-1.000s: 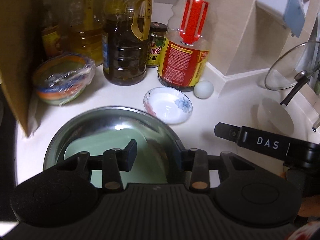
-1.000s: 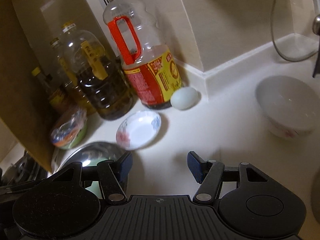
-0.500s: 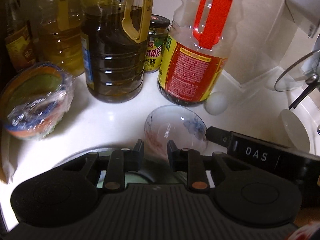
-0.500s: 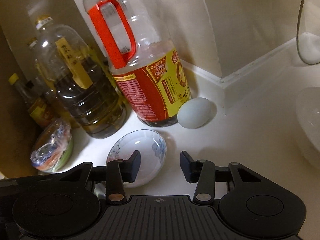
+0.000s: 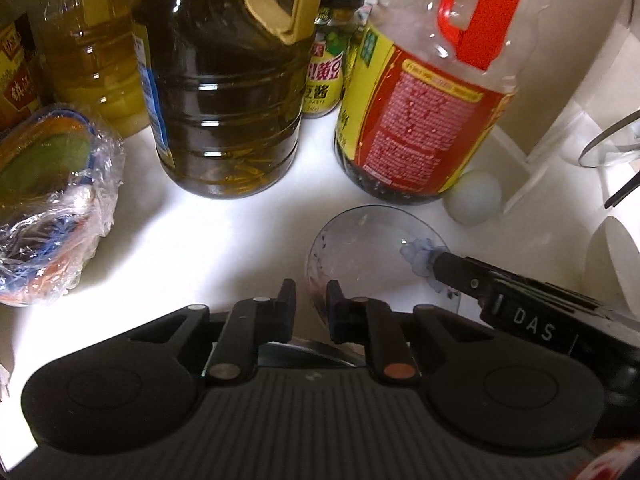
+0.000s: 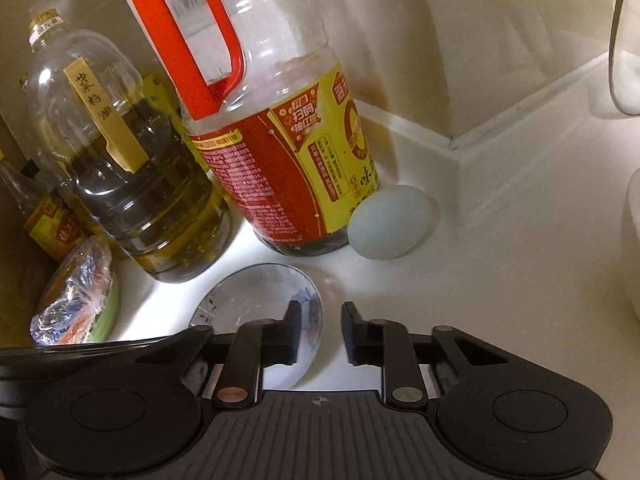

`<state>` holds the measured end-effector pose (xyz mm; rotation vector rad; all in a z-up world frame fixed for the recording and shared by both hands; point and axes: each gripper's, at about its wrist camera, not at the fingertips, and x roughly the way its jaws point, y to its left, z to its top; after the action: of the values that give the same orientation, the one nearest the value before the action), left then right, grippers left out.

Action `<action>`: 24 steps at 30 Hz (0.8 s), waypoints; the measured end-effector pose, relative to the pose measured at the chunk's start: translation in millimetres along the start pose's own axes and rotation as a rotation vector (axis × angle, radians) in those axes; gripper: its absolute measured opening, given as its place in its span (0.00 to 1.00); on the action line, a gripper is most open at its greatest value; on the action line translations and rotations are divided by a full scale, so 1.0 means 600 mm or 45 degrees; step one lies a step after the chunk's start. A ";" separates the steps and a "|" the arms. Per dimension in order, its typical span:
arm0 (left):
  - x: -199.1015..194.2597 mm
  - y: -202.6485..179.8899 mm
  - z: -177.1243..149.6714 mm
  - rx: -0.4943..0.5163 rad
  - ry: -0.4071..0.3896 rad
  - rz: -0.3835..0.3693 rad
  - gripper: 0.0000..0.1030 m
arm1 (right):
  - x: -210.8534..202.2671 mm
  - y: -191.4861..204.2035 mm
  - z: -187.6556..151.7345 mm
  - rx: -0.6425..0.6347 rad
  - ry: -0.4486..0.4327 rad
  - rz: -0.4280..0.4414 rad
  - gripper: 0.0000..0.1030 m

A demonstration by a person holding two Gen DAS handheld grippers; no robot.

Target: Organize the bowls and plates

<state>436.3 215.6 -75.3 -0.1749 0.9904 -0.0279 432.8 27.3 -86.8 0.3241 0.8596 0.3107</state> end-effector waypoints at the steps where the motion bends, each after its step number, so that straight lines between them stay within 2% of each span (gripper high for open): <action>1: 0.001 0.001 0.001 -0.006 0.003 -0.005 0.14 | 0.000 0.001 0.001 0.001 0.002 0.003 0.18; 9: 0.006 -0.002 0.003 -0.002 0.004 -0.008 0.10 | 0.011 0.003 -0.001 -0.003 0.004 -0.017 0.05; 24: -0.016 -0.027 0.006 -0.002 -0.037 -0.041 0.10 | -0.027 -0.008 0.008 0.023 -0.053 -0.020 0.04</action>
<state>435.0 201.1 -63.1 -0.1918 0.9586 -0.0537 427.4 16.1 -74.5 0.3396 0.8244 0.2807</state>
